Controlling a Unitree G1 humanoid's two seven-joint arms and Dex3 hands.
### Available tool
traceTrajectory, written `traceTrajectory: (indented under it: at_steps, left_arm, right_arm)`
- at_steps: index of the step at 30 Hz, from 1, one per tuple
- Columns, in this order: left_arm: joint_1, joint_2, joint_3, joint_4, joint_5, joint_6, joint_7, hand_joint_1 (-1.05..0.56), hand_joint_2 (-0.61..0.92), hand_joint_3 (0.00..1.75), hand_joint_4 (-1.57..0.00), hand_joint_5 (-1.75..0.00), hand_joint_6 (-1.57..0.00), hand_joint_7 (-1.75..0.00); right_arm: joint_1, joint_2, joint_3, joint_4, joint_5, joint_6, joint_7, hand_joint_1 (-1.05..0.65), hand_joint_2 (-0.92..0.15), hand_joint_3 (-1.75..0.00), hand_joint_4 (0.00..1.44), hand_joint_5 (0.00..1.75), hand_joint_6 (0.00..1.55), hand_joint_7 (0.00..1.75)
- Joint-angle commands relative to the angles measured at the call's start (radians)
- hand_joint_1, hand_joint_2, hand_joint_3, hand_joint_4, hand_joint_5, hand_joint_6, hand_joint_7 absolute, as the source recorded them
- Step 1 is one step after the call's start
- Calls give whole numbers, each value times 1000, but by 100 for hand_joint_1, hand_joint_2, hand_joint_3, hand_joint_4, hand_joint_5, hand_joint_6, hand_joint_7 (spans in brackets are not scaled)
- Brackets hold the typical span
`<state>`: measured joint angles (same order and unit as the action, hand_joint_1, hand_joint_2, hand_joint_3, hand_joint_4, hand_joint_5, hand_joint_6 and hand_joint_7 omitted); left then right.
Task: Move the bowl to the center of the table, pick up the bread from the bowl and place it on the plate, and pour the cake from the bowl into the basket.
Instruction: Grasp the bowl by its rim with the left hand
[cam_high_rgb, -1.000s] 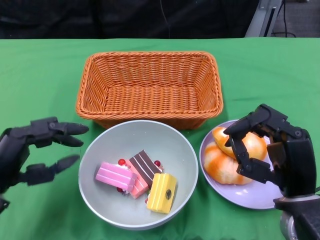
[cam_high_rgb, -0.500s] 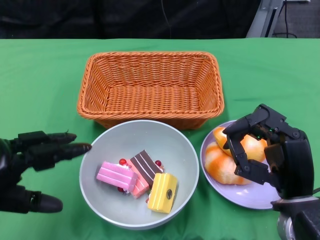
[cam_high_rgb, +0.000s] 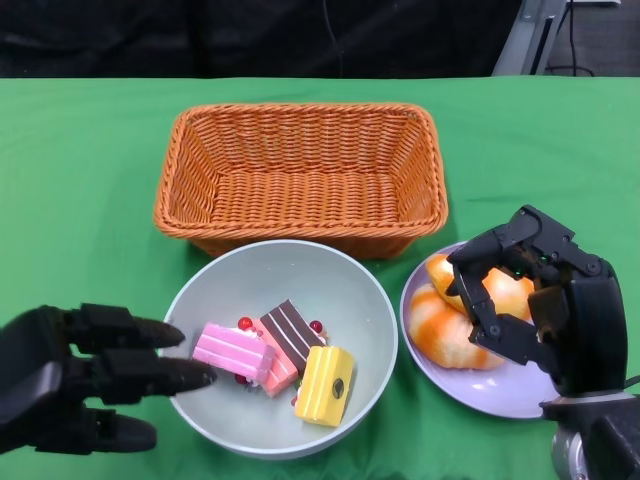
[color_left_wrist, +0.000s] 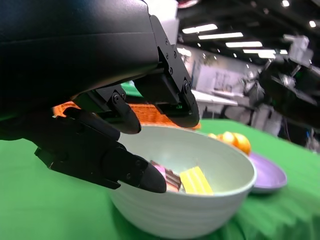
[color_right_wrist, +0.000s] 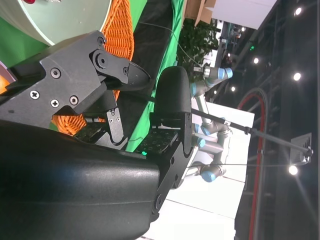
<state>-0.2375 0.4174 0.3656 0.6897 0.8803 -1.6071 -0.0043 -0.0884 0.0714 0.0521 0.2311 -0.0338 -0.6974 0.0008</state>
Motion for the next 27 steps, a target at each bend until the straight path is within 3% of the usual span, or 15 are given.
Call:
traceTrajectory:
  at_steps: [1,5,9,14,21,27]
  left_arm:
    - [9,33,-22,-52,106,27,77,-33,81,0,-86,-5,-86,-2]
    - [48,50,-96,-132,230,135,237,-36,81,0,-84,-3,-86,-1]
    - [81,94,-233,-202,330,271,403,-39,83,1,-81,-1,-83,0]
    - [101,151,-382,-265,351,424,506,-40,85,1,-83,-1,-84,0]
    - [144,179,-501,-370,257,622,422,-43,87,1,-81,0,-80,0]
    - [170,194,-565,-493,196,789,258,-47,90,1,-80,0,-77,0]
  right_arm:
    - [10,4,-9,-14,3,9,-12,-12,-65,-76,71,144,71,118]
    - [11,8,-5,-15,-8,11,-21,-14,-63,-78,72,144,72,117]
    - [20,13,3,-30,-1,21,-17,-13,-64,-79,73,144,72,116]
    - [30,20,9,-49,-6,25,-17,-13,-64,-79,73,144,73,116]
    - [38,28,16,-71,-12,38,-19,-12,-57,-91,73,144,72,119]
    - [44,29,22,-88,-2,35,-10,-10,-58,-90,73,144,72,119]
